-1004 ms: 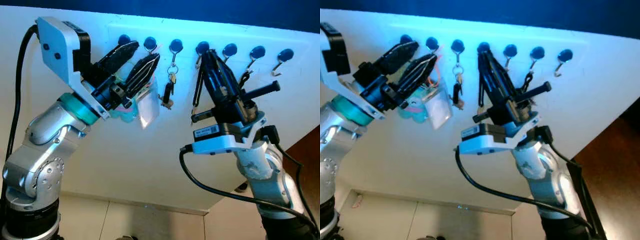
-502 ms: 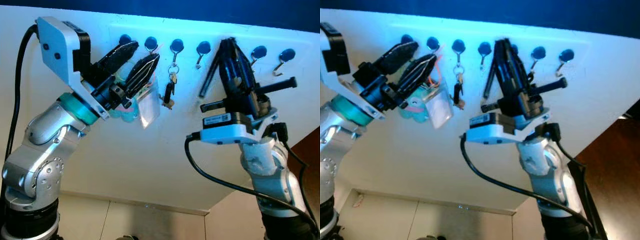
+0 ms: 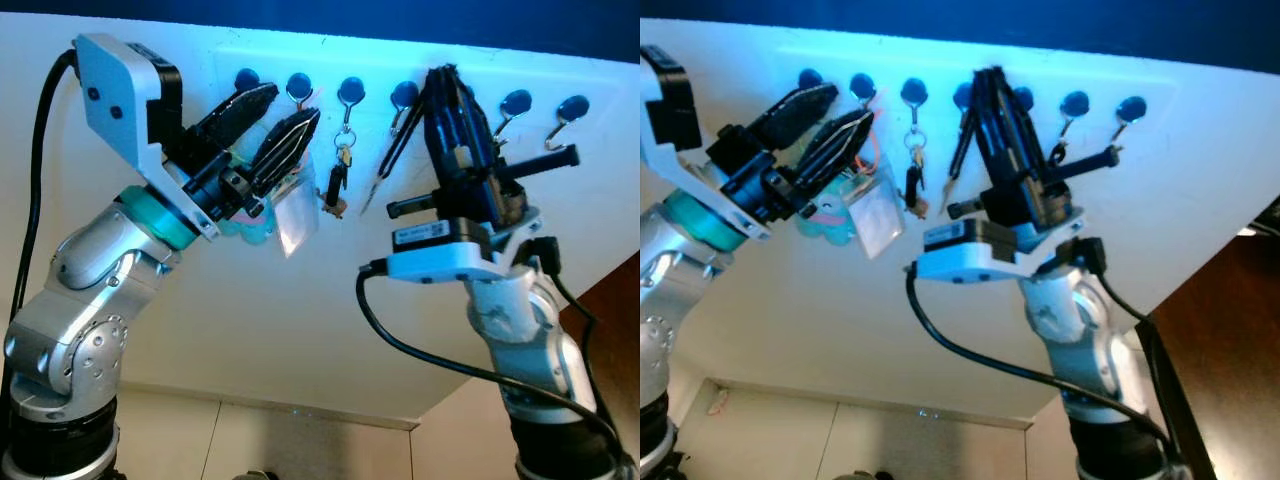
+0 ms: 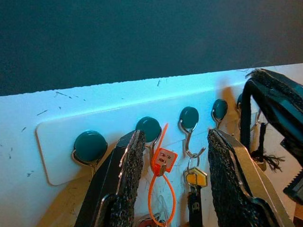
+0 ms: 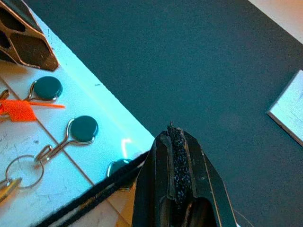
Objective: Hang keys on a hook
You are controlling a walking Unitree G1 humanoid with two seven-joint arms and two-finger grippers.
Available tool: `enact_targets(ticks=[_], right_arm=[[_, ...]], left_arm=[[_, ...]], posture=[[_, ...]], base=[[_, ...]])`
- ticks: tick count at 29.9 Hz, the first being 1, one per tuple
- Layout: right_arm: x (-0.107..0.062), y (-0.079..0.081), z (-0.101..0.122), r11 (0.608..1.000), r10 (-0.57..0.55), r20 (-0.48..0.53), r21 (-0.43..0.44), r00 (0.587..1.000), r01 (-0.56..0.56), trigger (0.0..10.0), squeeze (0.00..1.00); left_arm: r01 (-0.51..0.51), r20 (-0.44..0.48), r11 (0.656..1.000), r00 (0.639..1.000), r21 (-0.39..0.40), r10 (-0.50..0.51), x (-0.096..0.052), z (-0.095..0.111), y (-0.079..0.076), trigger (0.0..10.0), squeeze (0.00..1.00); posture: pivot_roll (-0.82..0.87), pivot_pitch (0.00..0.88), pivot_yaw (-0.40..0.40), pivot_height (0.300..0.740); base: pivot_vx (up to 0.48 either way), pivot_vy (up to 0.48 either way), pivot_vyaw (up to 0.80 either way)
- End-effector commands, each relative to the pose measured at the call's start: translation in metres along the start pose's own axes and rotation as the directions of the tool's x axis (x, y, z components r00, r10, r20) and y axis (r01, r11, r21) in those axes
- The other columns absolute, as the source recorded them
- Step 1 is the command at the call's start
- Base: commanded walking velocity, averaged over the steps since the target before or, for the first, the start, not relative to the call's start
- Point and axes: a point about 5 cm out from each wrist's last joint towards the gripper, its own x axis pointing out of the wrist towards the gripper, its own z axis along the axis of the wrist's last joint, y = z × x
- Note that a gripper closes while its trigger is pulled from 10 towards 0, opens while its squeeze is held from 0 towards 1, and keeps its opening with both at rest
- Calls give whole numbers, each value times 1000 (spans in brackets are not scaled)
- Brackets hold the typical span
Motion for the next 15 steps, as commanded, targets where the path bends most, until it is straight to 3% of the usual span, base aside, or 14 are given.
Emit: enact_targets(ticks=[1,9,15], right_arm=[[4,4,-3,1000,-3,-12,-14,1000,3,10000,0],[10,8,-4,1000,-10,-12,-16,1000,10,10000,0],[11,1,-3,999,-25,-2,-21,1000,25,10000,0]], left_arm=[[11,-15,1000,1000,-6,-12,-1,-1,-2,10000,0],[10,-15,1000,1000,-6,-10,-1,-1,-2,10000,0],[8,-15,1000,1000,-9,-8,-1,-1,-3,10000,0]], posture=[[43,0,101,740],[47,0,98,740],[44,0,96,740]], base=[[0,0,0],[0,0,0],[0,0,0]])
